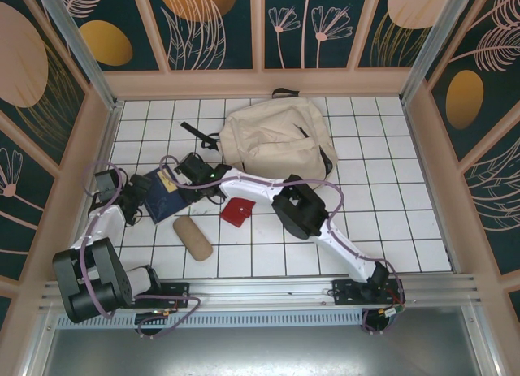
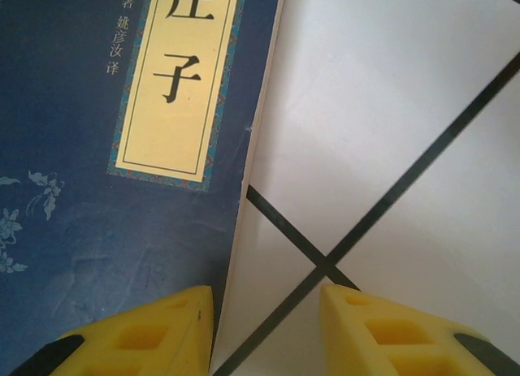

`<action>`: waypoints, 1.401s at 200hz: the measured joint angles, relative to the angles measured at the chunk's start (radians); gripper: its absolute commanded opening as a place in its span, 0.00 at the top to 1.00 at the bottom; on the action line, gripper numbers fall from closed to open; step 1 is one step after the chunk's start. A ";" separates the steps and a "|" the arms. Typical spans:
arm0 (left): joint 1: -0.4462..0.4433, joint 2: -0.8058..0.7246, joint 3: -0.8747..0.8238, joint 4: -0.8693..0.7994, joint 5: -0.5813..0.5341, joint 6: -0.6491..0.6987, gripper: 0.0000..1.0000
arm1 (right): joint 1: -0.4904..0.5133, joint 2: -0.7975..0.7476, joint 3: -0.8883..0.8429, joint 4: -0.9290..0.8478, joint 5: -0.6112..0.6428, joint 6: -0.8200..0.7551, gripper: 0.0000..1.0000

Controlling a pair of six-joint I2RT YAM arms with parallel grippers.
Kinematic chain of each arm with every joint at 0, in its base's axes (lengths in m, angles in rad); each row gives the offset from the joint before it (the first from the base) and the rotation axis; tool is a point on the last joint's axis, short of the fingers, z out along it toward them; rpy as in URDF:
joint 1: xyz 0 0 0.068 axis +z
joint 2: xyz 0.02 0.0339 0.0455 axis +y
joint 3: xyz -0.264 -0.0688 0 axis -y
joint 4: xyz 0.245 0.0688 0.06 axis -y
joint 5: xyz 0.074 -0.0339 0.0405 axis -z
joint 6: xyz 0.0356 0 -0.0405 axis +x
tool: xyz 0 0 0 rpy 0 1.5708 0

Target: Pack books, pencil case, and school supplies into a backpack

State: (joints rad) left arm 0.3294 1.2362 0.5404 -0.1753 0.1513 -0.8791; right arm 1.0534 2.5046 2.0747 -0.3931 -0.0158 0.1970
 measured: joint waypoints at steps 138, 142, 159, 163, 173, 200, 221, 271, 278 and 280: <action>-0.094 0.053 -0.045 0.150 0.273 0.011 0.23 | -0.105 -0.271 -0.363 0.069 -0.021 0.225 0.55; -0.095 0.053 -0.045 0.149 0.273 0.011 0.23 | -0.105 -0.271 -0.358 0.070 -0.029 0.228 0.55; -0.099 0.056 -0.045 0.150 0.272 0.011 0.24 | -0.105 -0.267 -0.328 0.071 -0.055 0.232 0.54; -0.100 0.059 -0.045 0.150 0.272 0.011 0.24 | -0.105 -0.264 -0.317 0.070 -0.059 0.233 0.53; -0.102 0.067 -0.045 0.154 0.272 0.011 0.24 | -0.105 -0.255 -0.286 0.071 -0.068 0.234 0.52; -0.114 0.100 -0.045 0.165 0.275 0.011 0.26 | -0.105 -0.224 -0.206 0.060 -0.055 0.237 0.51; -0.119 0.109 -0.045 0.171 0.284 0.011 0.27 | -0.108 -0.212 -0.180 0.045 -0.035 0.234 0.50; -0.129 0.142 -0.047 0.203 0.299 0.006 0.32 | -0.124 -0.138 -0.113 0.022 -0.134 0.225 0.59; -0.132 0.144 -0.049 0.212 0.300 0.003 0.32 | -0.124 -0.126 -0.113 0.019 -0.143 0.226 0.59; -0.133 0.145 -0.050 0.216 0.301 0.000 0.33 | -0.124 -0.122 -0.113 0.018 -0.144 0.227 0.59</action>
State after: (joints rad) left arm 0.1967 1.3811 0.4904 0.0406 0.4526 -0.8787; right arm 0.9291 2.3829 1.9614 -0.3756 -0.1600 0.4244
